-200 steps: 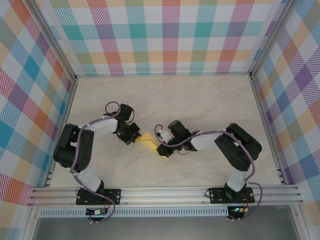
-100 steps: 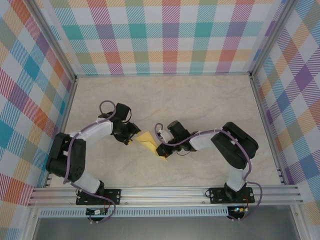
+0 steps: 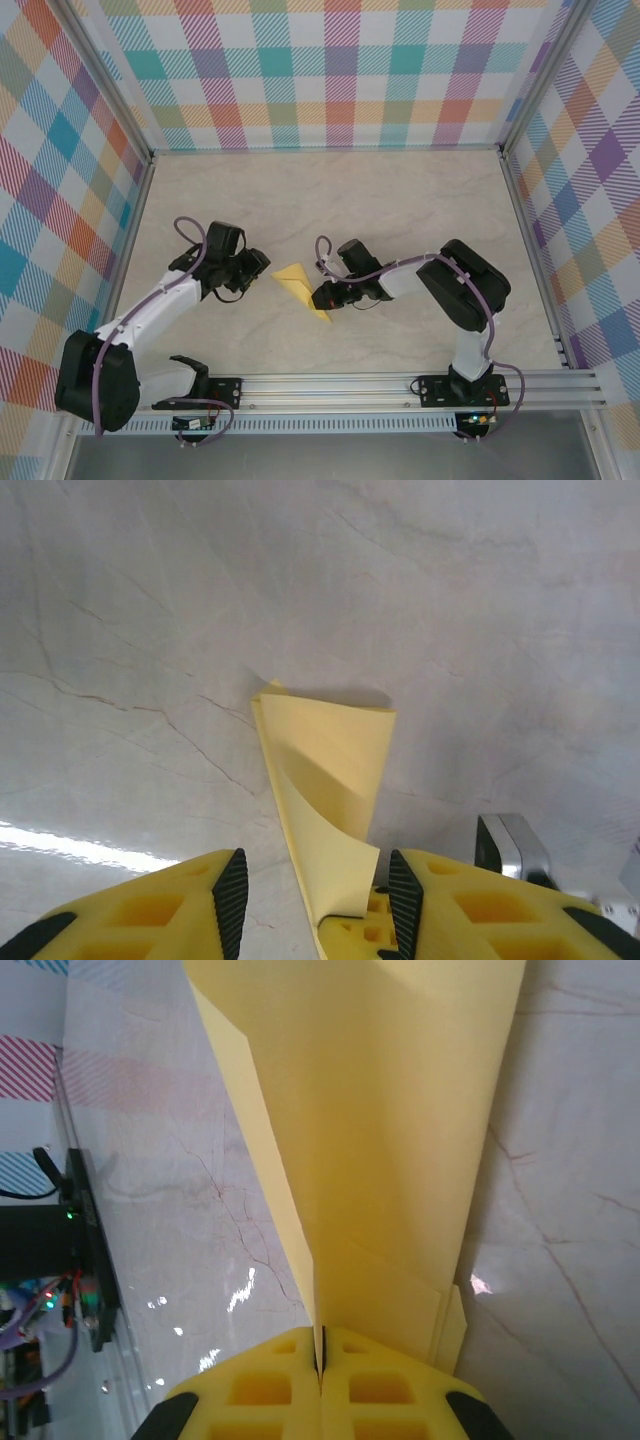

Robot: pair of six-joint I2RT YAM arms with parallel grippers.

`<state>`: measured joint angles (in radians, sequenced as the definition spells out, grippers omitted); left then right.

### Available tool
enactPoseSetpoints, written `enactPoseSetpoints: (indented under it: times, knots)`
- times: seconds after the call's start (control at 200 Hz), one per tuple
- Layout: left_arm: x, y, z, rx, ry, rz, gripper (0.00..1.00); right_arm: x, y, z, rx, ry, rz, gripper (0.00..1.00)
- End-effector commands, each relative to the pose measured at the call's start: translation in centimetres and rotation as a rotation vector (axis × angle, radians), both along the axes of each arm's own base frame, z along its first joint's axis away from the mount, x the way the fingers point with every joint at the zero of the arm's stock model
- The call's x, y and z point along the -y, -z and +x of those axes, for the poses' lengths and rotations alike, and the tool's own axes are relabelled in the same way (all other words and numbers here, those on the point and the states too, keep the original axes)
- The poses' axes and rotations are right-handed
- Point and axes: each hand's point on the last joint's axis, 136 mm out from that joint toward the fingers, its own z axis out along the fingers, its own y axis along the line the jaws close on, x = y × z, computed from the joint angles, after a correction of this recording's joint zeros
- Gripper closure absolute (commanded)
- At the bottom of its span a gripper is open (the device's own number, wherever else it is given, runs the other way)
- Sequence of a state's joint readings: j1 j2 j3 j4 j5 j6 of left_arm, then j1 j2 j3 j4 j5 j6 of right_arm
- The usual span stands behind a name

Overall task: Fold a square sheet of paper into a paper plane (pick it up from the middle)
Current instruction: Fold the wing for the fifth time at the center of the table.

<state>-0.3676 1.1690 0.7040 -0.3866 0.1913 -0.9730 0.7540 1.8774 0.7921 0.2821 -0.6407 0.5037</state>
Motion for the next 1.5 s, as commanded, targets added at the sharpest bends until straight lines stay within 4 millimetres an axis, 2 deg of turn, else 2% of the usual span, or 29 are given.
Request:
enactPoseSetpoints:
  times: [0.0,0.17,0.33,0.52,0.675,0.82,1.09,1.235,1.355,1.415,1.495]
  knots:
    - [2.4,-1.6,1.0,0.137,0.038,-0.102,0.55,0.8,2.2,-1.3,-0.145,0.04,-0.042,1.0]
    - [4.6,-1.3,0.3,0.188,0.107,-0.148,0.51,1.3,3.2,-1.6,-0.166,0.056,-0.076,1.0]
    - [7.3,-0.7,-0.5,0.182,0.199,-0.199,0.52,1.9,3.9,-1.3,-0.156,0.075,-0.124,1.0]
    - [10.3,0.0,-0.4,0.202,0.268,-0.227,0.53,2.3,4.5,-1.4,-0.169,0.088,-0.15,1.0]
    - [11.8,1.7,-0.5,0.2,0.292,-0.204,0.53,2.6,4.8,-1.5,-0.176,0.1,-0.164,1.0]
    - [11.5,3.0,-0.6,0.203,0.271,-0.181,0.53,2.8,5.0,-1.6,-0.188,0.115,-0.175,1.0]
    - [10.3,2.6,-1.2,0.254,0.243,-0.179,0.5,3.1,5.6,-1.8,-0.218,0.134,-0.189,1.0]
    - [10.7,2.4,-1.2,0.267,0.267,-0.189,0.5,3.0,5.7,-1.9,-0.23,0.133,-0.194,1.0]
    - [11.1,3.0,-0.9,0.252,0.275,-0.189,0.57,3.1,5.9,-1.9,-0.229,0.13,-0.204,1.0]
    - [11.3,3.3,-0.8,0.248,0.269,-0.198,0.65,3.2,5.9,-1.9,-0.23,0.129,-0.208,1.0]
    - [11.2,3.7,-0.7,0.234,0.25,-0.198,0.96,3.2,6.0,-1.9,-0.229,0.128,-0.215,1.0]
